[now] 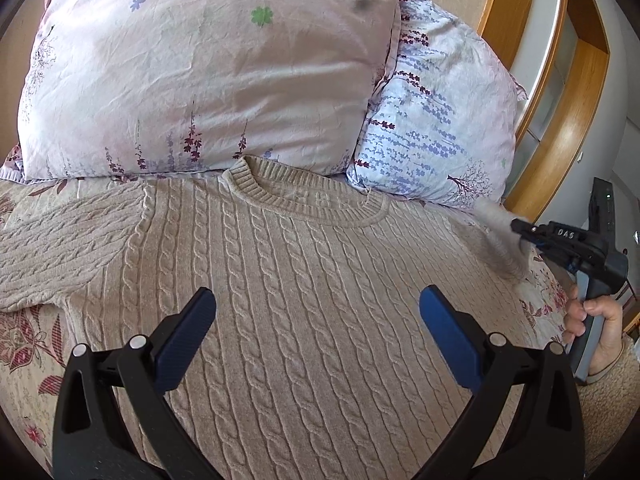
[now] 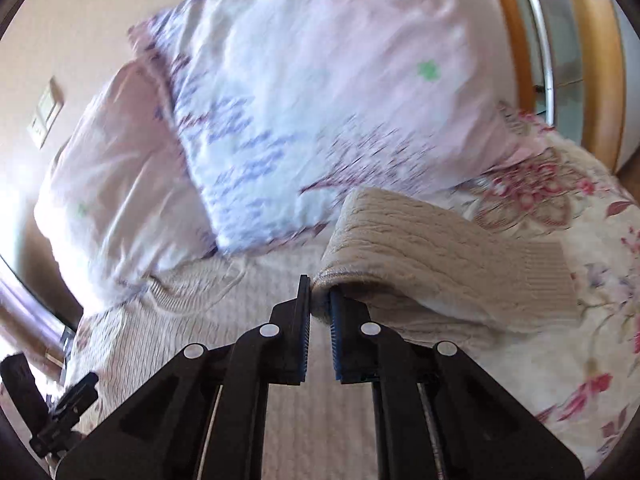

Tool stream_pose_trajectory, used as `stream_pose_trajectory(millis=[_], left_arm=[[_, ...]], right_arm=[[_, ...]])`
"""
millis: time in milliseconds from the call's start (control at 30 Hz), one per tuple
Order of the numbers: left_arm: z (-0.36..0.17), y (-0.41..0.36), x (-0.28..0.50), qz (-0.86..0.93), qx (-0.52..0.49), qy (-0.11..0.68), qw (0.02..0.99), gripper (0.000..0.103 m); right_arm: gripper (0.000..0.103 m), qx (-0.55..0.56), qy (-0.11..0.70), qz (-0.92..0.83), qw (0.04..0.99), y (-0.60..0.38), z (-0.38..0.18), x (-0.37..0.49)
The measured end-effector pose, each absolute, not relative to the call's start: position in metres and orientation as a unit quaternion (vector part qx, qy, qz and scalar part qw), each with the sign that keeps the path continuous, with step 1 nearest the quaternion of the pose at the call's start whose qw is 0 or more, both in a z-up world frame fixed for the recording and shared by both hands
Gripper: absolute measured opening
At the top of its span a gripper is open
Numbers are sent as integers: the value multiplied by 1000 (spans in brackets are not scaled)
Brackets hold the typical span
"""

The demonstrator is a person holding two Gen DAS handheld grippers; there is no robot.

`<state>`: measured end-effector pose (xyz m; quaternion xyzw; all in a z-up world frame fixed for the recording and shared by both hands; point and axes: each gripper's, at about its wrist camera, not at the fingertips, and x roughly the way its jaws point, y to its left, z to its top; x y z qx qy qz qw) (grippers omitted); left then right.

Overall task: Fold small clothes
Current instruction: 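Grasp the sweater sleeve with the right gripper and fold it across the body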

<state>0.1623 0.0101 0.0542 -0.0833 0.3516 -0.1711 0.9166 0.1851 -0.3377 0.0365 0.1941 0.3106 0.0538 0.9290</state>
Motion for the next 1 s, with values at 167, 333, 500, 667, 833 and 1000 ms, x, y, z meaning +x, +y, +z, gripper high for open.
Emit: stream_pose_trajectory(millis=[167, 333, 500, 667, 833, 1000], left_arm=[[54, 12, 158, -183, -94, 358, 911, 101], [54, 14, 157, -188, -99, 359, 909, 101], [53, 16, 159, -196, -116, 363, 903, 101], [55, 22, 157, -195, -126, 361, 903, 101], [58, 37, 153, -192, -144, 350, 906, 100], [56, 57, 158, -192, -205, 347, 895, 91]], right_arm=[[10, 160, 378, 85, 908, -281, -2, 187], [25, 243, 384, 101, 885, -299, -6, 183], [39, 309, 353, 54, 881, -337, 4, 186], [19, 320, 344, -40, 882, -357, 9, 192], [9, 195, 303, -59, 931, -317, 37, 197], [9, 104, 303, 101, 942, -233, 53, 202]])
